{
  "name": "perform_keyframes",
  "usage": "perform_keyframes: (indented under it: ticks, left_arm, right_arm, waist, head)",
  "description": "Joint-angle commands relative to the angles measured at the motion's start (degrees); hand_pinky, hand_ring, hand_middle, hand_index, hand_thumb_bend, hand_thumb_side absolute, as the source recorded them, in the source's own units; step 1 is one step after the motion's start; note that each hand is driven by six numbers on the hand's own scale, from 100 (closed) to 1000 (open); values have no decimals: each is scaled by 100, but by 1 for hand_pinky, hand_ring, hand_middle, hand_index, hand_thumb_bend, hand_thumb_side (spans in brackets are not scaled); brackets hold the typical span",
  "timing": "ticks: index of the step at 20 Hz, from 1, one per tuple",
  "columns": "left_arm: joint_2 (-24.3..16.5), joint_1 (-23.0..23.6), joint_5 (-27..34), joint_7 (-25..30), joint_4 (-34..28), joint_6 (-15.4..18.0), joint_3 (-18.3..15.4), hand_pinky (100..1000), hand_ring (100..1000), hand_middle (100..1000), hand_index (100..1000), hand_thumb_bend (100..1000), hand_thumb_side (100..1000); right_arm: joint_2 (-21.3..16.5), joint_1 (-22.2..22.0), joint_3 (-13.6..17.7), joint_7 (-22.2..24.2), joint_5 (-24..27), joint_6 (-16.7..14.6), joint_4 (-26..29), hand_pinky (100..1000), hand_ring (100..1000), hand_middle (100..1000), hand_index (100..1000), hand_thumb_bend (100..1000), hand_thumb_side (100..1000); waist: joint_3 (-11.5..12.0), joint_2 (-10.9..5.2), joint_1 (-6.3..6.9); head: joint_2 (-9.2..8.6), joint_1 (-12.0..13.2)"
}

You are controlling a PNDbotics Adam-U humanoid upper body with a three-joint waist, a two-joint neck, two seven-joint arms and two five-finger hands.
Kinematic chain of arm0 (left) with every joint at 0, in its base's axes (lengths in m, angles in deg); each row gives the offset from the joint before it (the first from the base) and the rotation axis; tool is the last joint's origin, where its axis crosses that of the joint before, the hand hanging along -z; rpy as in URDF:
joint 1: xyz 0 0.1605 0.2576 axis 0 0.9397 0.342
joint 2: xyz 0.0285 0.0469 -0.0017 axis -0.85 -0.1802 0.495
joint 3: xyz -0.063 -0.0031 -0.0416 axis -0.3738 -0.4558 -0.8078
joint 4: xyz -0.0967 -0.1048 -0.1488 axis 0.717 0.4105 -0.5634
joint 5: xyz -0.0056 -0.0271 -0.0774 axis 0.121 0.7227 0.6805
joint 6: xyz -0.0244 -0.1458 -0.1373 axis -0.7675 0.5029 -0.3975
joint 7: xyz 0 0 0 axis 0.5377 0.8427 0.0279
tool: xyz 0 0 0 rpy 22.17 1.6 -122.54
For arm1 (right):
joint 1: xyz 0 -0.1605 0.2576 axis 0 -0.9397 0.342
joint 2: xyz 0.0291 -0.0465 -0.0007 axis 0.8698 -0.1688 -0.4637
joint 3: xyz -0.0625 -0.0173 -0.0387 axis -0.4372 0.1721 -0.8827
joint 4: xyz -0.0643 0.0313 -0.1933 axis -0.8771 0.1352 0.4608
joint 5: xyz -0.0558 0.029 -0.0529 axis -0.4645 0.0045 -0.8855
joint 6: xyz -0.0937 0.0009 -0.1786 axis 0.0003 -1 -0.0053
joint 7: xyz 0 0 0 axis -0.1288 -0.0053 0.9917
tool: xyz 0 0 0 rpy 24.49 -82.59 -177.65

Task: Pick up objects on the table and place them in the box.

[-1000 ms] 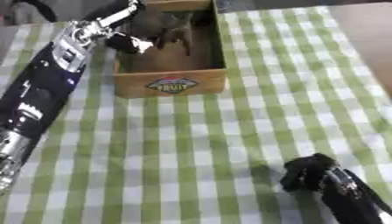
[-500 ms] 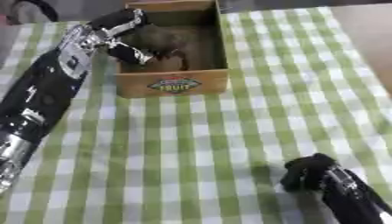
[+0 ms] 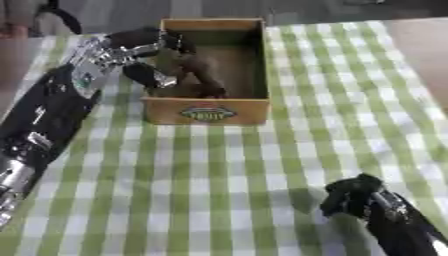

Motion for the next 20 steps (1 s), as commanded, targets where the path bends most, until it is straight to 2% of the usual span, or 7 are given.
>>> perform_keyframes:
  ticks: [1,2,7,9,13,20]
  left_arm:
    - [-78,-24,222,26,-204,135,7,777,777,800,869,125,664]
    - [-71,18,316,-15,-253,126,1,768,767,791,860,100,670]
    - [-21,282,794,-291,-572,28,-43,722,692,722,805,100,702]
    - [27,435,986,-404,-729,-27,-62,671,644,676,774,100,656]
    - [199,926,1367,-753,-1232,-19,-96,598,588,613,735,100,630]
    - [260,2016,2055,-1436,-2339,-43,74,554,540,562,707,100,595]
  right_arm:
    - [-157,92,125,-63,231,-6,262,612,612,535,698,100,928]
    - [-169,104,157,-87,305,-3,309,613,612,536,698,100,910]
    - [-228,108,315,-214,601,8,507,613,612,537,699,100,858]
    - [-246,100,360,-254,679,11,565,611,612,538,699,100,842]
    - [-277,85,448,-322,804,-1,674,602,613,538,699,100,823]
    - [-378,85,658,-499,1018,-76,906,581,612,540,700,100,761]
  waist:
    - [43,-176,-36]
    - [76,-206,-43]
    - [264,-321,-88]
    - [363,-353,-115]
    - [522,-370,-144]
    - [762,-383,-174]
  head:
    - [37,-44]
    - [47,-58]
    - [114,-142]
    - [149,-168]
    - [208,-246]
    - [279,-366]
